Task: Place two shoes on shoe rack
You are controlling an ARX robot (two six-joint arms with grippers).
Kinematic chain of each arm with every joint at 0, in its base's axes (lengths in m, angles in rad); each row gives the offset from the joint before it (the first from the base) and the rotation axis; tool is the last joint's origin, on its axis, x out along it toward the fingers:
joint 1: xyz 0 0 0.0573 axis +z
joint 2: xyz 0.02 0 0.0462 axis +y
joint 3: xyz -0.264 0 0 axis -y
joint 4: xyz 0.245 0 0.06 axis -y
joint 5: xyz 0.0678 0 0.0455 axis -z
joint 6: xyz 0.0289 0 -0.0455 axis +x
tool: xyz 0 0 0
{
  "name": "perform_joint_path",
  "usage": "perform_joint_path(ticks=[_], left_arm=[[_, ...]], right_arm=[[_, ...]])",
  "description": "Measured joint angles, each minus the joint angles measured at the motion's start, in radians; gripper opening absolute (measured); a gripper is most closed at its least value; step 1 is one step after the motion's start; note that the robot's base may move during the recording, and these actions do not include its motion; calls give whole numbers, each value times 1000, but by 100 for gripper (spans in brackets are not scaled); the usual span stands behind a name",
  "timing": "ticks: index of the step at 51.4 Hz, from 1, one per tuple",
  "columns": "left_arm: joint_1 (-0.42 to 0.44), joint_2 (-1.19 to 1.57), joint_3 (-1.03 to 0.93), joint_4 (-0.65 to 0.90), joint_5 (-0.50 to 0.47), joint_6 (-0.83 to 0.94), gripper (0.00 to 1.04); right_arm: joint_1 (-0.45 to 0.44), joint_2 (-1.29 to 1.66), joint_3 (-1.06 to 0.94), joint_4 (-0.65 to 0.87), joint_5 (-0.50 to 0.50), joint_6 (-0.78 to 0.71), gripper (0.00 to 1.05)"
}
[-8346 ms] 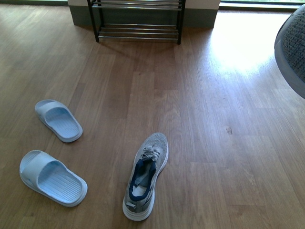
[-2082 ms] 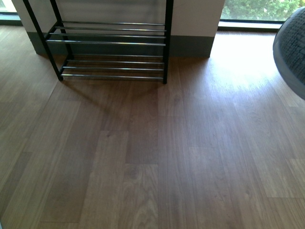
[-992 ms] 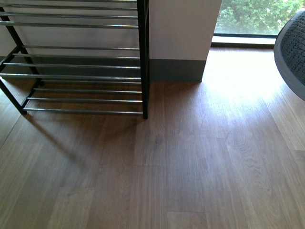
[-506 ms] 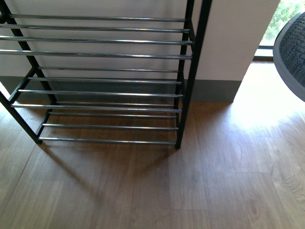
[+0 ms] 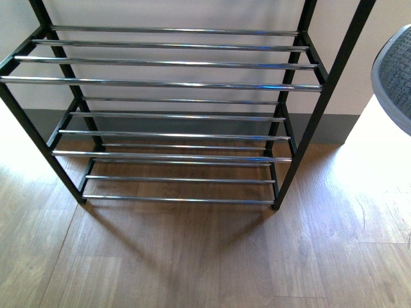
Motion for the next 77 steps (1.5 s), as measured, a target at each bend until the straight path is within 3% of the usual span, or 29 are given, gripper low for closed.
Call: perform_joint_path(ticks=[77], left_arm=[[1,0,-3,0,-12,0,2]], right_arm=[[2,-1,-1,0,-10,1,1]])
